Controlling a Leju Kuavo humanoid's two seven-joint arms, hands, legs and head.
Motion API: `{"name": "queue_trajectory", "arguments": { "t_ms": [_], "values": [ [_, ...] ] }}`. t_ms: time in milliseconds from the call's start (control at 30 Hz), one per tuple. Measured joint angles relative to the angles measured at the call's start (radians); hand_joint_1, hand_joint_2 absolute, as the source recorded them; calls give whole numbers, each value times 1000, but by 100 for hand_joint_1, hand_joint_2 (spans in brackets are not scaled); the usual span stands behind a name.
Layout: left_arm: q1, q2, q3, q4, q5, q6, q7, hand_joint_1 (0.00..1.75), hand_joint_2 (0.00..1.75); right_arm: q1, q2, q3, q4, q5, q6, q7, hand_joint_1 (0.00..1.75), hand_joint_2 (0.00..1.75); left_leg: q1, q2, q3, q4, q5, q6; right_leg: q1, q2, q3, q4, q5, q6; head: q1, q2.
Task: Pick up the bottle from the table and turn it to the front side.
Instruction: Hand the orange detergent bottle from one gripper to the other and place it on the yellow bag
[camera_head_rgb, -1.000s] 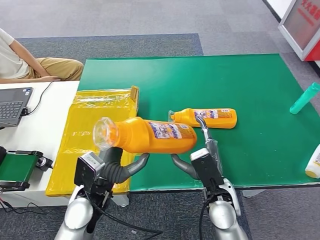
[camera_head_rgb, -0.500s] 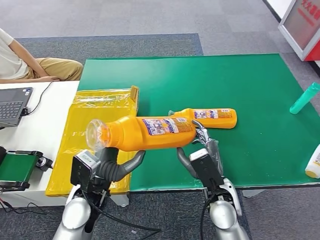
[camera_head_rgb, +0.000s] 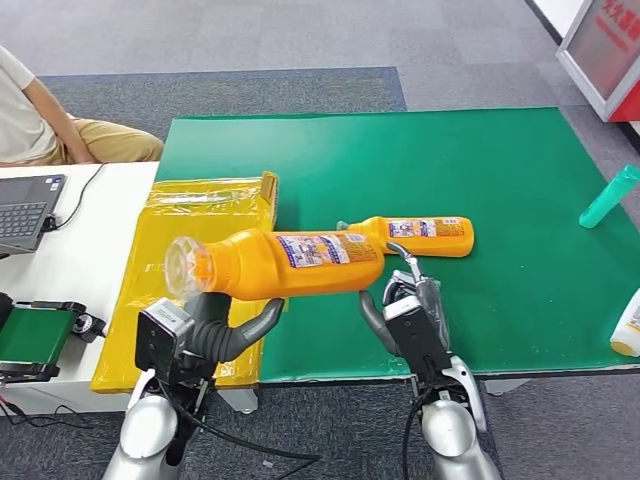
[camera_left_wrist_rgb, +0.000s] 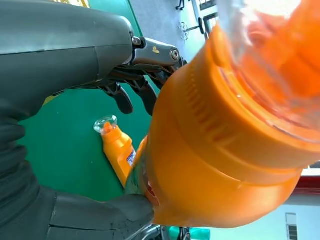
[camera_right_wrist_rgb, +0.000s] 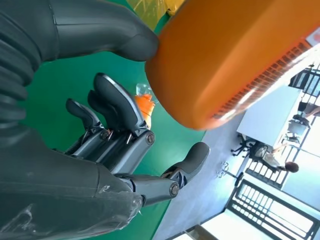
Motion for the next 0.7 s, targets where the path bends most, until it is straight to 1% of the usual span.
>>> {"name": "queue_trajectory", "arguments": {
  "t_ms": [533,700],
  "values": [
    [0,-2,0,0,-3,1,0,175,175,-1,0,0,0,0,0,0,175,175,0,0,0,0,0,0,0,0,0,0,0,0,0,0],
    [2,-2,2,-4,-60,49,-7,175,175,1,0,-1,-1,3,-2,3,175,175,0,0,0,0,0,0,0,0,0,0,0,0,0,0]
  ]
}}
